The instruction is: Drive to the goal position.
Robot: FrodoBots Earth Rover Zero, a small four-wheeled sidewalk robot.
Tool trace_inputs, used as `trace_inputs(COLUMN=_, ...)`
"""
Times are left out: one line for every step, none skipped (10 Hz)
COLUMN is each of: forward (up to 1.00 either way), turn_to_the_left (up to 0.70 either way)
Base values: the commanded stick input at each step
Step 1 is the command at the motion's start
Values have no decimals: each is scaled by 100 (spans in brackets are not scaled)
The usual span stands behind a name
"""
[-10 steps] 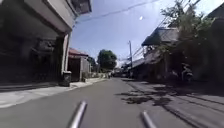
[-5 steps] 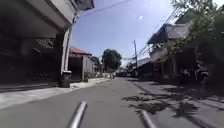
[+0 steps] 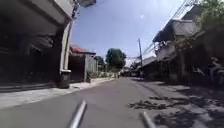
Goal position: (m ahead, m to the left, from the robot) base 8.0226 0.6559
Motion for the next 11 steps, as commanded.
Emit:
trace_inputs(forward=100, turn_to_the_left=-1)
trace_inputs(forward=100, turn_to_the_left=0)
trace_inputs(forward=100, turn_to_the_left=0)
trace_inputs(forward=100, turn_to_the_left=0)
trace_inputs(forward=100, turn_to_the_left=0)
trace_inputs(forward=100, turn_to_the_left=0)
trace_inputs(forward=100, turn_to_the_left=0)
trace_inputs(forward=100, turn_to_the_left=-2)
trace_inputs(forward=100, turn_to_the_left=-6)
trace_inputs(forward=100, turn_to_the_left=-14)
trace_inputs(forward=100, turn_to_the_left=-24)
